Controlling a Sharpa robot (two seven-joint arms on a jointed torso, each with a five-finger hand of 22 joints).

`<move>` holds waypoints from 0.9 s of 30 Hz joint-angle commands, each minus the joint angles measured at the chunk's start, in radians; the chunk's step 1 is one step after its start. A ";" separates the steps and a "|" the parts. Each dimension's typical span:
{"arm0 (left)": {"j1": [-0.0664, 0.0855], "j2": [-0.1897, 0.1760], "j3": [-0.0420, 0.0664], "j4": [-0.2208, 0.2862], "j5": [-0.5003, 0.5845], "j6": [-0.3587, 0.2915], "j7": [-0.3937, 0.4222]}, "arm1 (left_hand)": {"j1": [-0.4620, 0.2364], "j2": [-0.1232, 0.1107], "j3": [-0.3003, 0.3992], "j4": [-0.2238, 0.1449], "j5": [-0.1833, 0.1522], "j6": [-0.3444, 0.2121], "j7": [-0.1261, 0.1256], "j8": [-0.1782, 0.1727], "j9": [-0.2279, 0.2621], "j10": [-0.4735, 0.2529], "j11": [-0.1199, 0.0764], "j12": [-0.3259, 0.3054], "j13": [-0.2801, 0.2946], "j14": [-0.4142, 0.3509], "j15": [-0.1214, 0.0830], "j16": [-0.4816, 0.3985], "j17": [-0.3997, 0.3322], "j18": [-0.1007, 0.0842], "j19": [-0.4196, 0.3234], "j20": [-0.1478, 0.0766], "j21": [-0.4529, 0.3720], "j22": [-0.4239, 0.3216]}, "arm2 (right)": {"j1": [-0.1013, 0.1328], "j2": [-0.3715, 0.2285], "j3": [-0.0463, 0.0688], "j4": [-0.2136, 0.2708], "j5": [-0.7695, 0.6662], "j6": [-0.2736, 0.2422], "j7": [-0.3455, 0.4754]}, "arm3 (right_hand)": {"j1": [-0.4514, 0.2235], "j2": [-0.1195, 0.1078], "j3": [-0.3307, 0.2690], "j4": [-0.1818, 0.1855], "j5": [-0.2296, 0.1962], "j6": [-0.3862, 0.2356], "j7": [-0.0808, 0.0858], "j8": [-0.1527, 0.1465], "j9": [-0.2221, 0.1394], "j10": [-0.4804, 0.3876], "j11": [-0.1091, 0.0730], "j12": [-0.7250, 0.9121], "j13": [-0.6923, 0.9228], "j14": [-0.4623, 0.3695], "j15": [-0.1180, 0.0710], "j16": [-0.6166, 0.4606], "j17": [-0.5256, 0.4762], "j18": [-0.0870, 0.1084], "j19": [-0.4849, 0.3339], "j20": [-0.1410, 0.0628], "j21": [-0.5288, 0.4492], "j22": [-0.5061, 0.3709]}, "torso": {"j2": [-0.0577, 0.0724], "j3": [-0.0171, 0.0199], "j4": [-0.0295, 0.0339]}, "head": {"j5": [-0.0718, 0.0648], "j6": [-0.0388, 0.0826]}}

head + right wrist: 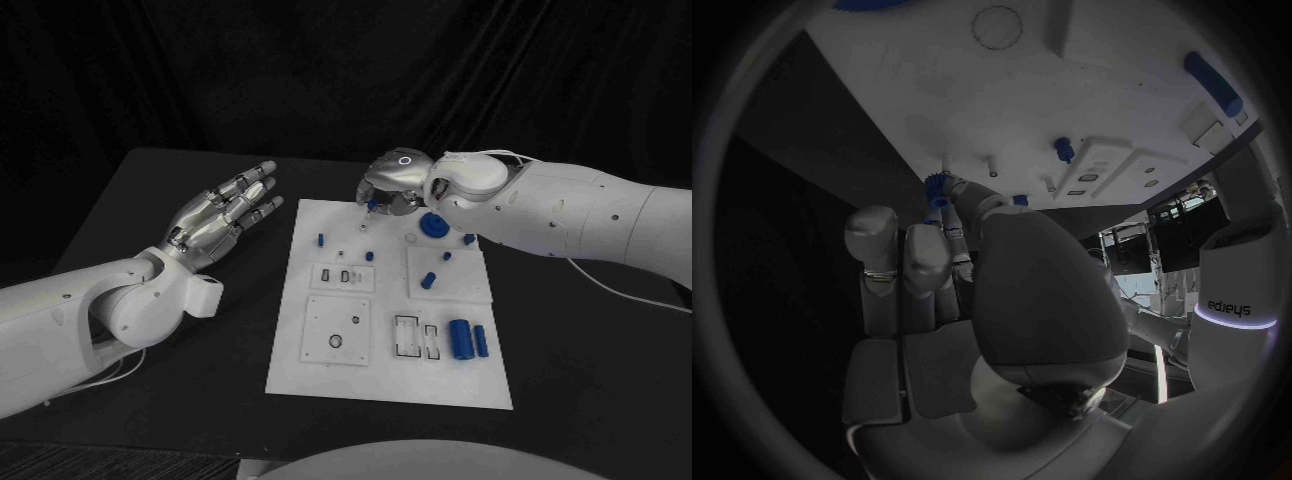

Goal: Assemble the parts on the task board

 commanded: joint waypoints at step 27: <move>0.002 0.010 0.001 -0.010 -0.002 0.028 0.004 | 0.013 0.001 0.010 -0.001 0.006 0.002 0.004 0.004 0.000 0.001 0.008 0.002 0.000 0.001 0.010 0.006 0.001 0.017 0.001 0.009 -0.006 -0.001 | -0.014 0.023 0.001 -0.027 0.001 0.042 0.004 | -0.002 0.007 0.008 0.002 -0.009 -0.016 0.001 -0.016 -0.003 0.005 -0.002 0.000 0.001 -0.011 0.000 -0.009 -0.005 0.000 -0.001 0.005 0.005 0.008 | -0.002 -0.0013 -0.0008 | 0.000 -0.010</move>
